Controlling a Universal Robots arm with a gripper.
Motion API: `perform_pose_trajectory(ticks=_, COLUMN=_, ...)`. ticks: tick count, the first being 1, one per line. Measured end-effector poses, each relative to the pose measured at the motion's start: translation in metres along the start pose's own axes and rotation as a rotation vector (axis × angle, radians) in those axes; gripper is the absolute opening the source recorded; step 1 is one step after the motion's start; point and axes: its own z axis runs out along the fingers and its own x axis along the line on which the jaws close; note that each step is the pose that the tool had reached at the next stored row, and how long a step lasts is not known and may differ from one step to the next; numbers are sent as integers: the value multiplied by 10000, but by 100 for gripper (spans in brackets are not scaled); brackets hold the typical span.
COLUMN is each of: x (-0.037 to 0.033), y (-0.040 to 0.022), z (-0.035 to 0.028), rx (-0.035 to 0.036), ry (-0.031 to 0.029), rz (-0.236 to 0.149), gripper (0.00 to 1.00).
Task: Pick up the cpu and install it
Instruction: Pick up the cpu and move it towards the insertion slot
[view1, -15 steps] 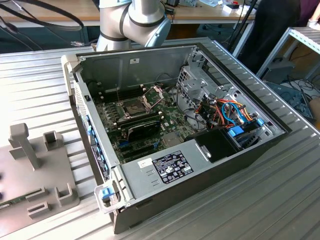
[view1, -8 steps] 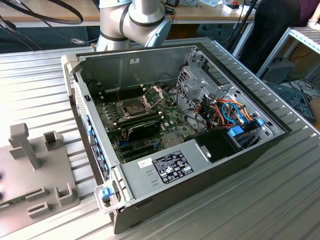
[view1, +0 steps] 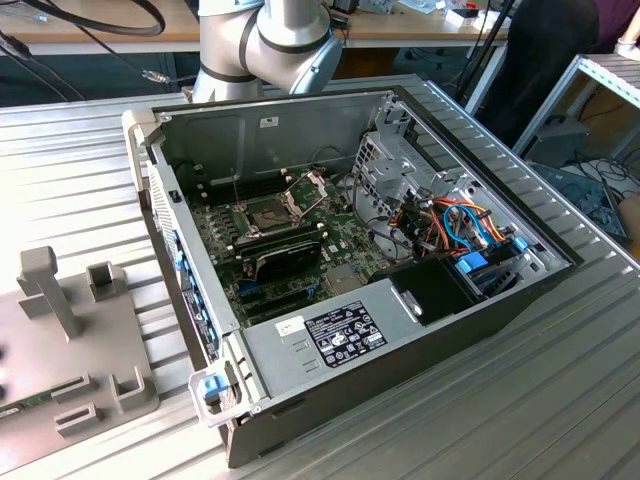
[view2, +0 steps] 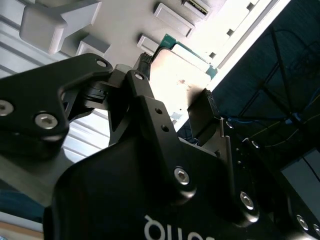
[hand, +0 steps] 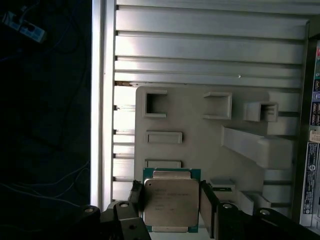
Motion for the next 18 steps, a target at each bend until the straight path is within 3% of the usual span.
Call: perform_pose_trajectory(ticks=18, x=-1, y=-4, z=-94, rx=0, ry=0, rz=0, gripper=55)
